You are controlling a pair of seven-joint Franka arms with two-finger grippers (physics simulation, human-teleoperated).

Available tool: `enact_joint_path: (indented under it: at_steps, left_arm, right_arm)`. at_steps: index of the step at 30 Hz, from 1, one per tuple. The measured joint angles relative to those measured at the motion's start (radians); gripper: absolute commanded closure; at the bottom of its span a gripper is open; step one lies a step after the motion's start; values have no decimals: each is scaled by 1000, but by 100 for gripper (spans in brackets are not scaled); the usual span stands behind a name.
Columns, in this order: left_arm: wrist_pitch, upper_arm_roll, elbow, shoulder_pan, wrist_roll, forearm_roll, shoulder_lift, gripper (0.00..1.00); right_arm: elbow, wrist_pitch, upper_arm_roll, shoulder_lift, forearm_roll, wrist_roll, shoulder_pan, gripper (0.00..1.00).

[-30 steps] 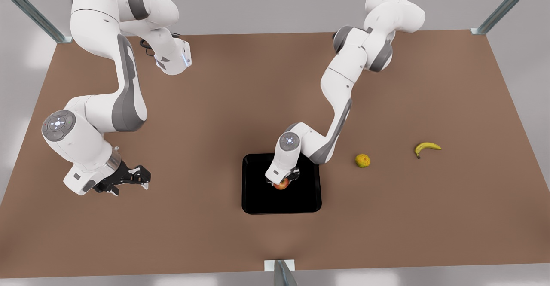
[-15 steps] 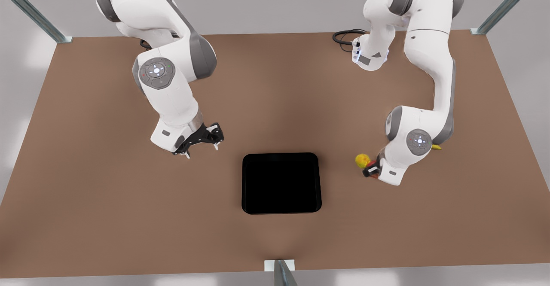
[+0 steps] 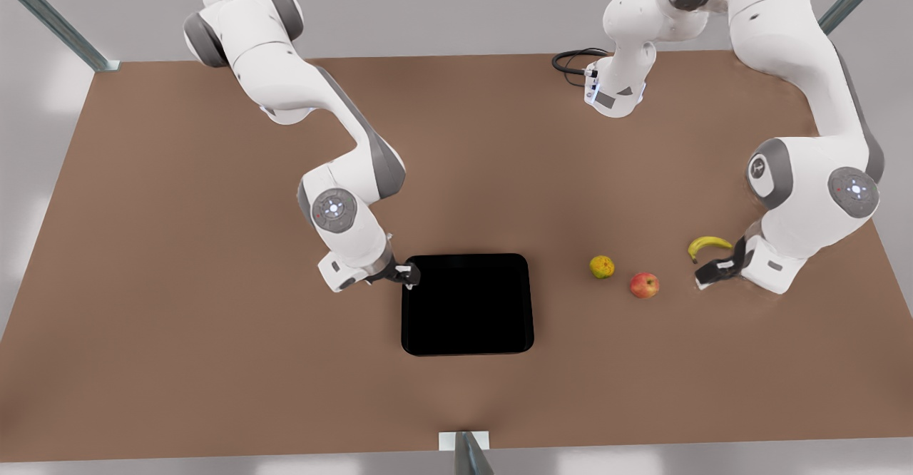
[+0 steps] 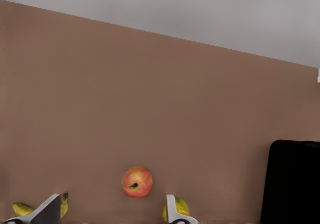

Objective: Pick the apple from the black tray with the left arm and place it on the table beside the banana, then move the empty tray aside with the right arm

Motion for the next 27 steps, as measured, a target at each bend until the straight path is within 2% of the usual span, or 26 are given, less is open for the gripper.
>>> enact_joint_path:
  at_steps: [1,3,8,19,27]
  left_arm:
    - [-24,2,-34,3,17,-1,-59,0]
    - [-62,0,-46,-3,47,-2,-89,0]
    - [-122,3,61,-6,111,-2,2,0]
    - [-173,7,64,-3,201,-1,9,0]
    - [-181,7,63,-3,240,1,9,0]
  right_arm:
    - [-9,25,19,2,-3,16,-3,0]
    - [-16,66,54,7,-7,40,-5,0]
    - [-25,126,67,61,-12,54,-22,0]
    - [-67,224,101,142,-64,6,-31,0]
    - [-126,256,118,142,-102,-81,-36,0]
